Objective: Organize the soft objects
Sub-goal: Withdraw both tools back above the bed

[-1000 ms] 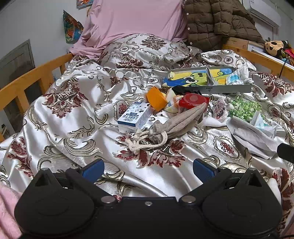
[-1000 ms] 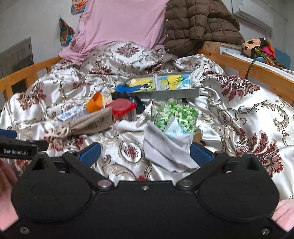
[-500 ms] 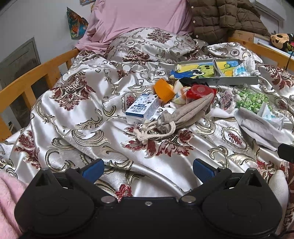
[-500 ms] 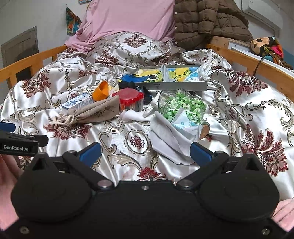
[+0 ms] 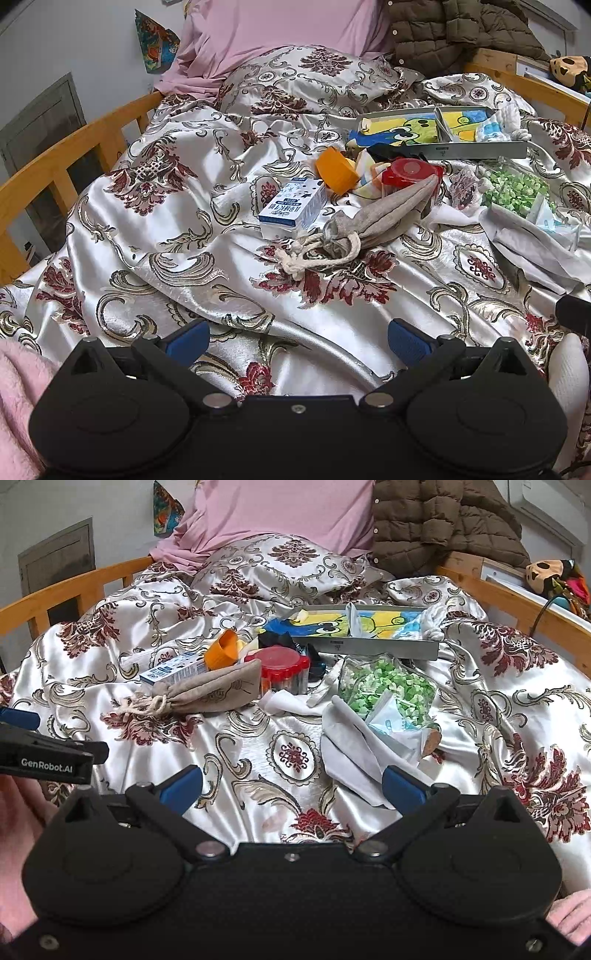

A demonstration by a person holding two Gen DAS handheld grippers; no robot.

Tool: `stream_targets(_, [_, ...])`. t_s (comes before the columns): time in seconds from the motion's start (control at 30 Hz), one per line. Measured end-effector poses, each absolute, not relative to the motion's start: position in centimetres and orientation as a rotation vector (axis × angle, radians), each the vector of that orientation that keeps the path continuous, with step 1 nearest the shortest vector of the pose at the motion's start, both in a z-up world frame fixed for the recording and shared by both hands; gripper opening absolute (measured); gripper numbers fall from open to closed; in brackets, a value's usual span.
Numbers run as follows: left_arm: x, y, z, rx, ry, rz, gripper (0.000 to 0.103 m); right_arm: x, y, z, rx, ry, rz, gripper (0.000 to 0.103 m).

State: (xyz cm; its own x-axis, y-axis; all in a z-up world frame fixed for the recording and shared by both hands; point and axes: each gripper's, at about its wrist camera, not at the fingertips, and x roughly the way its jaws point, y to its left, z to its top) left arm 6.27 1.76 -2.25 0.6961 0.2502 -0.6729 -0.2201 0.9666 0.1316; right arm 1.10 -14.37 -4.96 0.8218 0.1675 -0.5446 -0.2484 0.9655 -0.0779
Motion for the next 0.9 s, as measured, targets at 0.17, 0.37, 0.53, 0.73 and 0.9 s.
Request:
stream_targets(0.17, [6.4,1.7,-2.3,0.043,0.762,0.268,0.102,1.3,-14.5,-5.1,-0.15,0.568,0.234,0.102])
stream_targets(0.37, [6.6,1.7,-2.4,0.044,0.772,0.273,0.102,1.5,-14.5,-5.2,-0.154,0.57,0.253,0.102])
stream_targets(0.53, [6.8,1.8,-2.4,0.041,0.779,0.277,0.102,1.7,-14.4,-5.3,-0.154,0.571,0.265,0.102])
stream_targets(0.73, [6.9,2.0,-2.4,0.032,0.777,0.284,0.102,1.9,-14.2,-5.4,-0.151,0.575,0.285,0.102])
stream_targets(0.9, [7.2,2.3,-2.2,0.017,0.778,0.293,0.102,2.5,-13.8,-5.6,-0.152,0.584,0.309,0.102])
